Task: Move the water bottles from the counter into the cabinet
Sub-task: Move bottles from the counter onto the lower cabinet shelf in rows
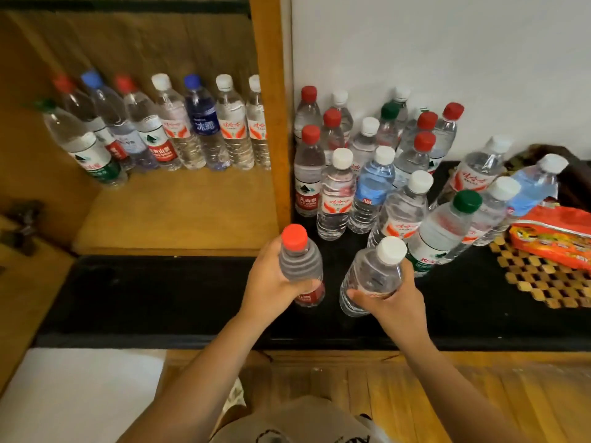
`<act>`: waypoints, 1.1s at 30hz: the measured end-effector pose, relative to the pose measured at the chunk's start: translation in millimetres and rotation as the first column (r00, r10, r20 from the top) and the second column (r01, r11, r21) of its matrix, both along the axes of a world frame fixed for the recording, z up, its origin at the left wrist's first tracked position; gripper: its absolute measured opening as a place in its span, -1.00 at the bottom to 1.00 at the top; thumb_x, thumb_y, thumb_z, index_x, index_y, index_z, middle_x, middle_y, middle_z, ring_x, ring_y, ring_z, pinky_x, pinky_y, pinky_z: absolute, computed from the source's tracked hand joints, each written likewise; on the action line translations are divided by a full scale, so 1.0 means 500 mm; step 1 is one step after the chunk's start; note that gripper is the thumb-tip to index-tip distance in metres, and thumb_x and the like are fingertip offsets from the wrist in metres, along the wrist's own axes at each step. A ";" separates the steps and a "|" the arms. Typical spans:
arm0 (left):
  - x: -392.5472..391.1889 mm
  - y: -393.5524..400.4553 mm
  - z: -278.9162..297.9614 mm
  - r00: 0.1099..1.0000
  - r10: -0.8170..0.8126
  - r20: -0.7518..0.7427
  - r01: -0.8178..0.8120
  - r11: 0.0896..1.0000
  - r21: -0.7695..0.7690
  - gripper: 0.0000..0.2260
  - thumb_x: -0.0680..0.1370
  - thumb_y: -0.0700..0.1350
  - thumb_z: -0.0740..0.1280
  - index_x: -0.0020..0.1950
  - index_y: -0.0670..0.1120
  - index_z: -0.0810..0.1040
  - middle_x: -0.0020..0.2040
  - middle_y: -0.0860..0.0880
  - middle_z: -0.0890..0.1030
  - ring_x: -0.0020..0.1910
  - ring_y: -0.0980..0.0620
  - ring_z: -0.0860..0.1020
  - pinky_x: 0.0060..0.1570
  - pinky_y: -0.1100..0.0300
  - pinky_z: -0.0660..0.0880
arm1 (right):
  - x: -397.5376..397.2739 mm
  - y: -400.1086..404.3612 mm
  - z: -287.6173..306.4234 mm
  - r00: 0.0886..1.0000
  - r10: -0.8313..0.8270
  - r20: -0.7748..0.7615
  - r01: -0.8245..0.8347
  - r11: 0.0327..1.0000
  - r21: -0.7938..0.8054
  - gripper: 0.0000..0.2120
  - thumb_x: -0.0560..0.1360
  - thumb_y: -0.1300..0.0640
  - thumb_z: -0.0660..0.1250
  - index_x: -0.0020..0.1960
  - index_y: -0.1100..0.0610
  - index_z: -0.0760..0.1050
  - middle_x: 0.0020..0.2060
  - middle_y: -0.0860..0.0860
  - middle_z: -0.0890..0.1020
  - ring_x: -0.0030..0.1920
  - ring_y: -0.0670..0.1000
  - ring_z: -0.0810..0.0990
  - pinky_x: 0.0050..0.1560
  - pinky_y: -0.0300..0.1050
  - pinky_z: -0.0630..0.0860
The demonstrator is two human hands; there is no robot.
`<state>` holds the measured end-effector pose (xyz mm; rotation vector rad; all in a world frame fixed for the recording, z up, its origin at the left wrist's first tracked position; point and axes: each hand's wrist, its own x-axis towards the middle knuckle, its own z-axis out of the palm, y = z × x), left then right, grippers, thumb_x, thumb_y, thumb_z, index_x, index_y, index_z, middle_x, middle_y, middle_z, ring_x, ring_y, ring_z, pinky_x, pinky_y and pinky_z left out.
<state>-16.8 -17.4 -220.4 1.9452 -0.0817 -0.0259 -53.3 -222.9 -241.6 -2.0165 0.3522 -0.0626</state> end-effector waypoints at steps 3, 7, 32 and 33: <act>0.006 0.074 0.006 0.997 0.078 0.001 -0.078 0.997 -0.025 -0.46 0.16 -0.01 0.56 0.01 0.35 0.44 -0.02 0.21 0.60 0.02 0.28 0.55 0.02 0.26 0.45 | 0.005 0.043 -0.002 1.000 0.014 0.000 -0.014 1.000 -0.003 -0.12 0.16 0.00 0.59 0.33 -0.13 0.18 0.06 -0.22 0.45 0.12 -0.11 0.45 0.18 -0.05 0.42; 0.036 0.191 0.021 0.983 0.186 0.001 -0.186 0.982 -0.045 -0.47 0.18 -0.14 0.60 0.01 0.20 0.47 -0.02 0.10 0.62 -0.03 0.24 0.58 -0.02 0.27 0.48 | 0.026 0.126 -0.006 0.998 0.064 -0.018 -0.064 0.998 -0.012 -0.12 0.16 0.02 0.60 0.34 -0.07 0.20 0.09 -0.18 0.45 0.13 -0.09 0.44 0.20 -0.03 0.41; 0.387 0.660 0.032 0.893 0.422 0.155 -0.449 0.843 0.297 -0.32 0.16 0.10 0.58 0.21 0.02 0.43 0.16 0.01 0.56 0.13 -0.05 0.53 0.07 0.04 0.49 | 0.373 0.659 0.059 0.961 0.175 0.216 -0.194 0.979 0.070 -0.21 0.11 0.00 0.61 0.22 -0.16 0.26 -0.04 -0.42 0.45 0.00 -0.49 0.44 -0.11 -0.60 0.38; 0.393 0.663 0.029 0.889 0.435 0.143 -0.458 0.842 0.286 -0.32 0.15 0.09 0.58 0.21 0.03 0.42 0.16 0.02 0.55 0.13 -0.04 0.53 0.06 0.06 0.49 | 0.386 0.670 0.056 0.962 0.172 0.213 -0.190 0.979 0.070 -0.20 0.11 0.01 0.61 0.22 -0.15 0.26 -0.04 -0.42 0.45 0.01 -0.42 0.47 -0.09 -0.57 0.38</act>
